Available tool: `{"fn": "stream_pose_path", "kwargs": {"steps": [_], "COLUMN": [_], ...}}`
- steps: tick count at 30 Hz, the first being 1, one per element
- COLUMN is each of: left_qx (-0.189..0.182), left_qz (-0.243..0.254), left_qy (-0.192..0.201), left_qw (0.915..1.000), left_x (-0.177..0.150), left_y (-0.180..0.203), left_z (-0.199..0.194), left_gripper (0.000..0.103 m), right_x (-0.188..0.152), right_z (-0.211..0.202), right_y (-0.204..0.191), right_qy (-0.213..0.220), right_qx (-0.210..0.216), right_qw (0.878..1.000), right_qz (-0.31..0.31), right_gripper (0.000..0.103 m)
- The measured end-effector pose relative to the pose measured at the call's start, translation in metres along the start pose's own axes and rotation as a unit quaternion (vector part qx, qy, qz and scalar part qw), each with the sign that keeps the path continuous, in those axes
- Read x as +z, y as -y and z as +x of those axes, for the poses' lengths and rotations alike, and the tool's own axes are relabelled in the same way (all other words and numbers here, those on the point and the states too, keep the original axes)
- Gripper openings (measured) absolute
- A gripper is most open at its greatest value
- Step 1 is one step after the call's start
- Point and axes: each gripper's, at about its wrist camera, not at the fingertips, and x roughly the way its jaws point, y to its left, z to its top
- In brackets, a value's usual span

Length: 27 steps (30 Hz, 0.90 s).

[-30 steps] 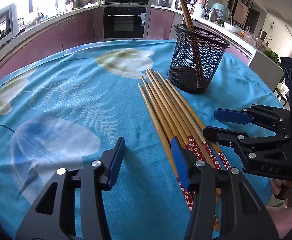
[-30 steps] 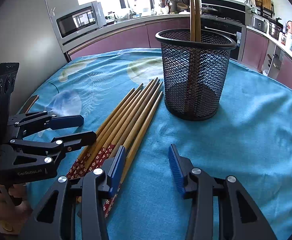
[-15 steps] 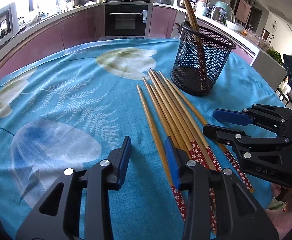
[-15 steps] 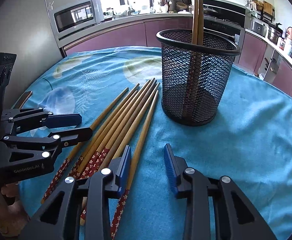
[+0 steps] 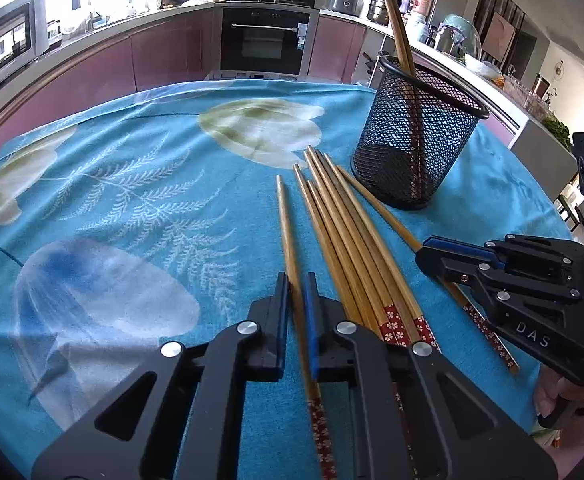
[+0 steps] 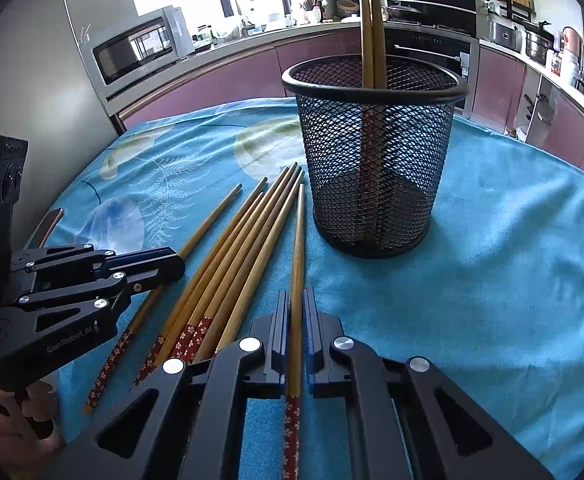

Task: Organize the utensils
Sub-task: 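Close the left tool on a chopstick while the right tool grasps another, then lift both chopsticks upright and carry them over the mesh cup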

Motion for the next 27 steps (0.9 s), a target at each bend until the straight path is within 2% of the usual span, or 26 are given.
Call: {"fn": "stream_pose_path", "kwargs": {"steps": [5, 12, 27], "left_qx": [-0.007, -0.039, -0.051], "left_qz": [-0.008, 0.016, 0.015], "left_qy": [0.008, 0.011, -0.019], "left_qw": [0.9999, 0.9991, 0.9984], "left_x": [-0.002, -0.006, -0.006], "left_y": [-0.002, 0.008, 0.003], "left_z": [-0.007, -0.016, 0.0], "left_gripper": [0.007, 0.007, 0.01], "right_x": [-0.002, -0.002, 0.001], "right_z": [-0.009, -0.014, 0.004], "right_y": [0.005, -0.004, -0.011], "right_qy": [0.011, 0.009, -0.023], "right_qx": [0.013, 0.051, 0.043], "right_qw": [1.0, 0.999, 0.999], "right_qz": [0.012, -0.003, -0.025], "right_gripper": [0.006, 0.006, 0.007]}}
